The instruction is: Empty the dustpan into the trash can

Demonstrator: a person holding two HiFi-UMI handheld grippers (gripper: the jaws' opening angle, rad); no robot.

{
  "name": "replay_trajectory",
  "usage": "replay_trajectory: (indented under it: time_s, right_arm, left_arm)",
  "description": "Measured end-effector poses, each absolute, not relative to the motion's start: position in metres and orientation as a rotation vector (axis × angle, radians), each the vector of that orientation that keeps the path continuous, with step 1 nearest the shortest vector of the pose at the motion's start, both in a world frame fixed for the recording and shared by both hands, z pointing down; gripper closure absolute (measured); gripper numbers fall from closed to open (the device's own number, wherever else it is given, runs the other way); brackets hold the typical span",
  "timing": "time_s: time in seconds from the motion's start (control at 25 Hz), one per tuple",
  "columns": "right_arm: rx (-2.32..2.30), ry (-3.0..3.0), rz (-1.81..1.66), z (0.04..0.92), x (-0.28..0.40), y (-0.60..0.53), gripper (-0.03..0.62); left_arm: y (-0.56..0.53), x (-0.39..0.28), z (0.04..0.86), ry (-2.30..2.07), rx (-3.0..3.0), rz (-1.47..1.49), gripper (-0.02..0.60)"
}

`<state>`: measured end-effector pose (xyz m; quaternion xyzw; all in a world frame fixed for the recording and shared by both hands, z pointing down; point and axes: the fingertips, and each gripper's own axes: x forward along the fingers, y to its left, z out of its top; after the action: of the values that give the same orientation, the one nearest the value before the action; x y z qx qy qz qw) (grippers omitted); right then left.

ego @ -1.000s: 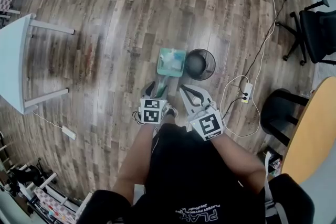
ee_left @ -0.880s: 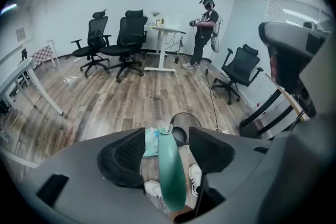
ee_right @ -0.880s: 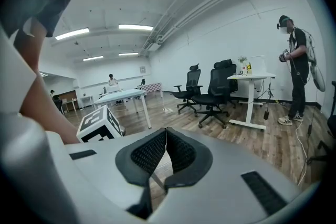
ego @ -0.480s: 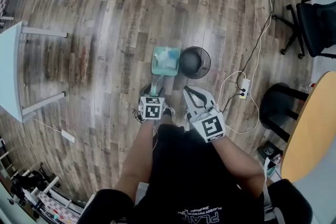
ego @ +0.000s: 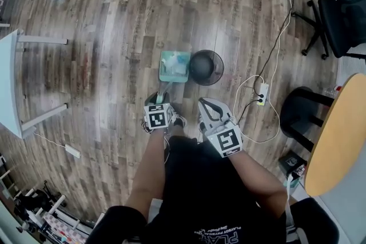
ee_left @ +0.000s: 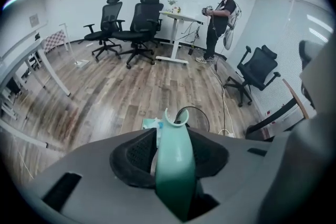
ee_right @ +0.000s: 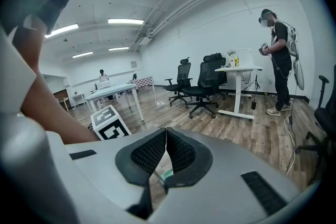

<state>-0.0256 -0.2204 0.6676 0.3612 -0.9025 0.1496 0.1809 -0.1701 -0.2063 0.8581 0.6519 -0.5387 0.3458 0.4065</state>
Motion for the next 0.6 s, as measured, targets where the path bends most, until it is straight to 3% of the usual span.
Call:
replay_trajectory:
  time_s: [0.32,0.6]
  right_arm:
    - [1.090,-2.403,0.542,0.720,-0.012,-0.223,0.569]
    - [1.100,-2.402,0.538,0.723,-0.007,-0.222,0.569]
  left_arm:
    - [-0.212,-0.166,0.865,-1.358,1.661,1.002,0.480]
    - [-0.214,-0.167,0.869,-1.357,1.658,1.021,0.483]
